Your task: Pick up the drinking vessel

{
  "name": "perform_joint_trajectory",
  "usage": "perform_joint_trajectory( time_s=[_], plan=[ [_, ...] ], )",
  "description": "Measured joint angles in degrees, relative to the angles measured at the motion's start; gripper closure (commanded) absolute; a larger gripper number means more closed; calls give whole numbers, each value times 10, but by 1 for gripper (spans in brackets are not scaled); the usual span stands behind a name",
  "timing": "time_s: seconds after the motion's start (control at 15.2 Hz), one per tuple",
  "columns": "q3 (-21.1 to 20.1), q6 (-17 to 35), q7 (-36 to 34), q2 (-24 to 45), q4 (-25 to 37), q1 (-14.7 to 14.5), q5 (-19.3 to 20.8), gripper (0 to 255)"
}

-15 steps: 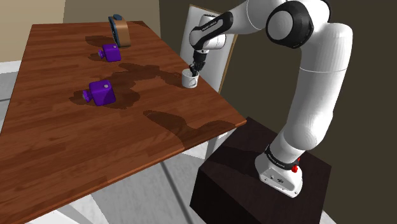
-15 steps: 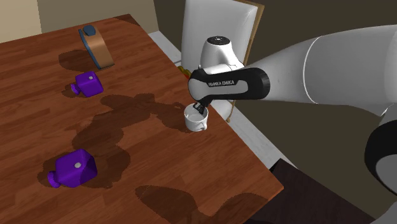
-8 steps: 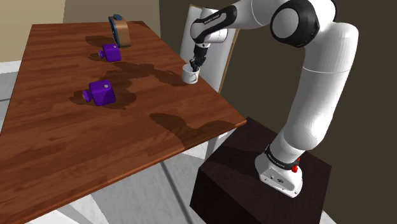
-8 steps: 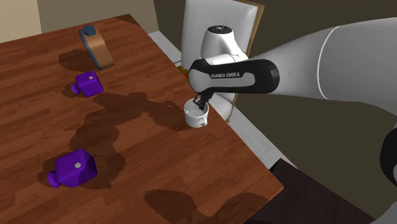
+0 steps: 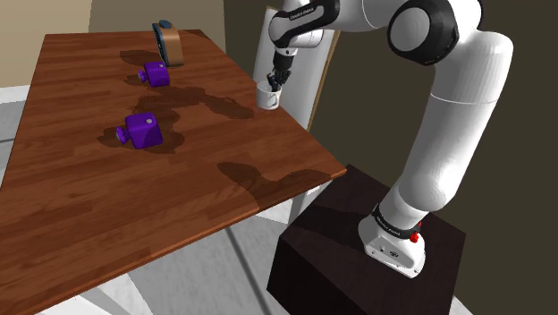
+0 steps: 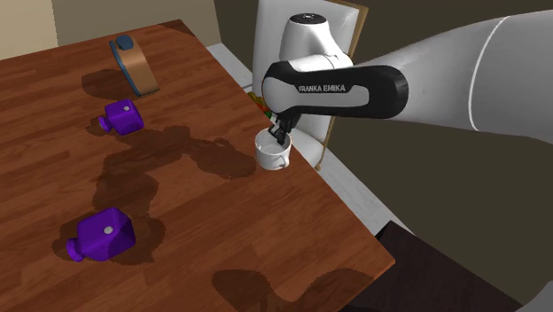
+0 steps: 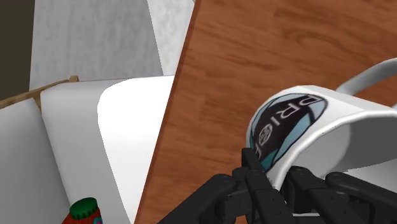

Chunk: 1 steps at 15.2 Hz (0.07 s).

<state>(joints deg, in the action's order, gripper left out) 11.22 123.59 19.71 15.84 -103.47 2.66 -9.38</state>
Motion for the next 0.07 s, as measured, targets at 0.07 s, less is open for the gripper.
perform_joint_trajectory(
  time_s=[0.07],
  plan=[
    [0, -3, -1, -2, 1, 0, 1, 255]
  ],
)
